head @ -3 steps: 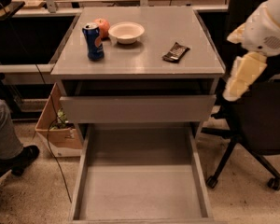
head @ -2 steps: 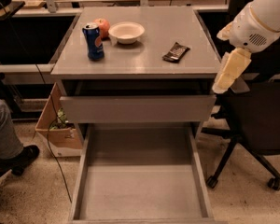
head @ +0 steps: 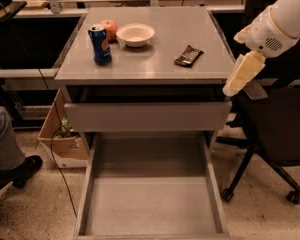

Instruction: Place rxbar chocolate into middle drawer

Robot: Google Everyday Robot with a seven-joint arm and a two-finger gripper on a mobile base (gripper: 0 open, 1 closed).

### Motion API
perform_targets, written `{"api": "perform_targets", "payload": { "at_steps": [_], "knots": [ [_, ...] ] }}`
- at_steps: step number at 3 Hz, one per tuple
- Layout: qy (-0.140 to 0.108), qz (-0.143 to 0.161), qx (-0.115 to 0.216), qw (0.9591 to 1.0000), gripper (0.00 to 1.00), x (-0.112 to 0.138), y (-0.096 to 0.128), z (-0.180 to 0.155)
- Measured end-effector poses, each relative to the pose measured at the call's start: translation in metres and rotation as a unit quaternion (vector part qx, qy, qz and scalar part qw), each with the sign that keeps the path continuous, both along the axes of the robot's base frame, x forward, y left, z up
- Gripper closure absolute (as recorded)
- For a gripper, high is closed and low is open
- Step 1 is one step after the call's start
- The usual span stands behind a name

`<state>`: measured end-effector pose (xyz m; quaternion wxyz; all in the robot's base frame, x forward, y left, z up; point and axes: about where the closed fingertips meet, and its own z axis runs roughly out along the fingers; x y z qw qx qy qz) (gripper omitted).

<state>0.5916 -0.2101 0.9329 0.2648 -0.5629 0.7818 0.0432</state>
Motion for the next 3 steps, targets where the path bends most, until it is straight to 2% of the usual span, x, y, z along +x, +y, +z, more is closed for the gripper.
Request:
{"api": "perform_targets", "payload": {
  "at_steps": [1,3],
  "knots": [
    [-0.015,-0.04,0.057,0.9975,0.0,0.041,-0.001,-0.013],
    [-0.05,-0.081,0.127,0.9873,0.0,0.14,0.015,-0.04]
  ]
}}
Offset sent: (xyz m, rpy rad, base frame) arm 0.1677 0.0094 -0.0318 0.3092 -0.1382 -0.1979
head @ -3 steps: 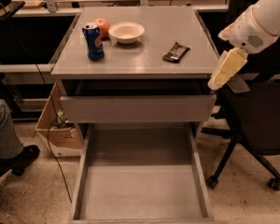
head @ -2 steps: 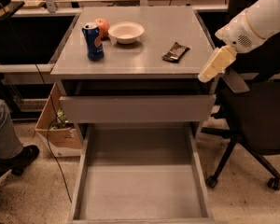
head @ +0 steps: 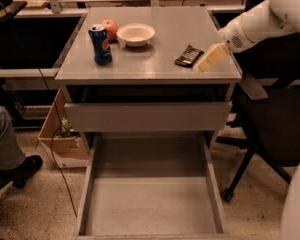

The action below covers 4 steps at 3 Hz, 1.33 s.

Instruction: Place rxbar chocolate into middle drawer

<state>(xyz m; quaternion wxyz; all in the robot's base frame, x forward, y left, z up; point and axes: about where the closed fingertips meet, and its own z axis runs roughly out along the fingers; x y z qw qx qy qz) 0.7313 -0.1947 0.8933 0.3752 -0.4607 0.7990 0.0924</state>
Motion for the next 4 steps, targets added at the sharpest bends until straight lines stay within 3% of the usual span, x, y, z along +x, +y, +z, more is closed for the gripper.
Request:
{"api": "perform_targets", "payload": {
  "at_steps": [1,2,3,4],
  "knots": [
    [-0.018,-0.018,0.021,0.9995,0.0,0.046,0.012,-0.016],
    [-0.025,-0.029,0.031,0.9988,0.0,0.068,0.019,-0.025],
    [-0.021,-0.044,0.048,0.9976,0.0,0.084,0.021,-0.034],
    [-0.004,-0.044,0.072,0.9964,0.0,0.087,0.036,-0.038]
  ]
}}
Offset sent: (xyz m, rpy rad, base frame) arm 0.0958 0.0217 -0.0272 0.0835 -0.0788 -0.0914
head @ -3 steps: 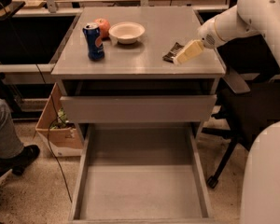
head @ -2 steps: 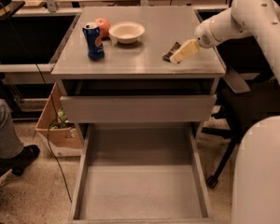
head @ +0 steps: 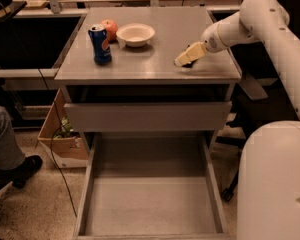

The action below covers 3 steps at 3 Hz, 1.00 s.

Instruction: Place rxbar chocolate into middle drawer

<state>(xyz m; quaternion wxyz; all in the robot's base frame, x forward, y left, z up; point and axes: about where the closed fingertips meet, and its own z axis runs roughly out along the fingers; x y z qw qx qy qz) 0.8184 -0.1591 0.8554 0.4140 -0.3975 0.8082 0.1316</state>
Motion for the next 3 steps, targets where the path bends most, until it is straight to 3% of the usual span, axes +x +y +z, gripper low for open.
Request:
{"api": "perform_targets", "payload": {
  "at_steps": [1,2,3],
  "knots": [
    [0.033,0.005,0.018,0.9993,0.0,-0.003,0.013,-0.014],
    [0.053,0.008,0.033,0.9981,0.15,-0.008,0.018,-0.021],
    [0.061,0.012,0.043,0.9971,0.38,-0.014,0.021,-0.021]
  ]
}}
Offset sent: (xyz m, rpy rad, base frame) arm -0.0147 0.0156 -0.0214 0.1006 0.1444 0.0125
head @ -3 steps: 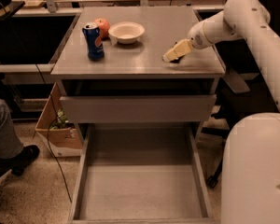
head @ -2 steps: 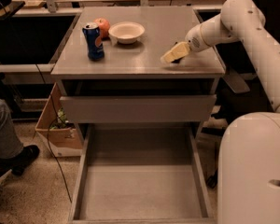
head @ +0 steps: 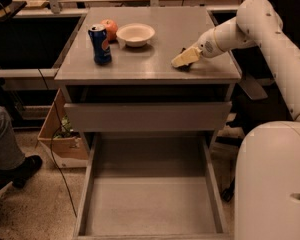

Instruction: Place rxbar chocolate into middle drawer

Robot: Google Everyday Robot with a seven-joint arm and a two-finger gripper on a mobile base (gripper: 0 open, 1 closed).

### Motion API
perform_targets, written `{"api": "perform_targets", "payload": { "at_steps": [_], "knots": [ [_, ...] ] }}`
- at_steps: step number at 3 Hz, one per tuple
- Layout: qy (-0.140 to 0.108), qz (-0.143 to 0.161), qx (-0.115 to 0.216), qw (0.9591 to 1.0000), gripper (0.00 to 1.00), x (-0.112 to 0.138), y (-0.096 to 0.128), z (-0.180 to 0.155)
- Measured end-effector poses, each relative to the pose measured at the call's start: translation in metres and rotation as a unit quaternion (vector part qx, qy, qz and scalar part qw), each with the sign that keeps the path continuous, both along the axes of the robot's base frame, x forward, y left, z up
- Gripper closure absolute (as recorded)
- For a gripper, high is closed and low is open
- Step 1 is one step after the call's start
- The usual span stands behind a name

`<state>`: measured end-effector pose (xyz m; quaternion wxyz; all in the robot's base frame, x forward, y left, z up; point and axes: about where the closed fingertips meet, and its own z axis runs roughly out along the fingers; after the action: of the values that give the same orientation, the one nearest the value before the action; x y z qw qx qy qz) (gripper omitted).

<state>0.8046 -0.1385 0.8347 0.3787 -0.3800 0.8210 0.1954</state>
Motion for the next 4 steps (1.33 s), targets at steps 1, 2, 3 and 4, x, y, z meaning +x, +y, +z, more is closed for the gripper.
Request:
{"api": "perform_targets", "payload": {
  "at_steps": [1,2,3,4],
  "knots": [
    [0.003,0.013,0.007,0.9999,0.61,-0.01,0.007,0.004],
    [0.01,0.031,0.013,0.9994,0.85,-0.025,0.014,0.004],
    [0.009,0.065,0.012,0.9978,1.0,-0.061,0.018,0.018],
    [0.009,0.097,0.005,0.9953,1.0,-0.094,0.022,0.03]
  ]
}}
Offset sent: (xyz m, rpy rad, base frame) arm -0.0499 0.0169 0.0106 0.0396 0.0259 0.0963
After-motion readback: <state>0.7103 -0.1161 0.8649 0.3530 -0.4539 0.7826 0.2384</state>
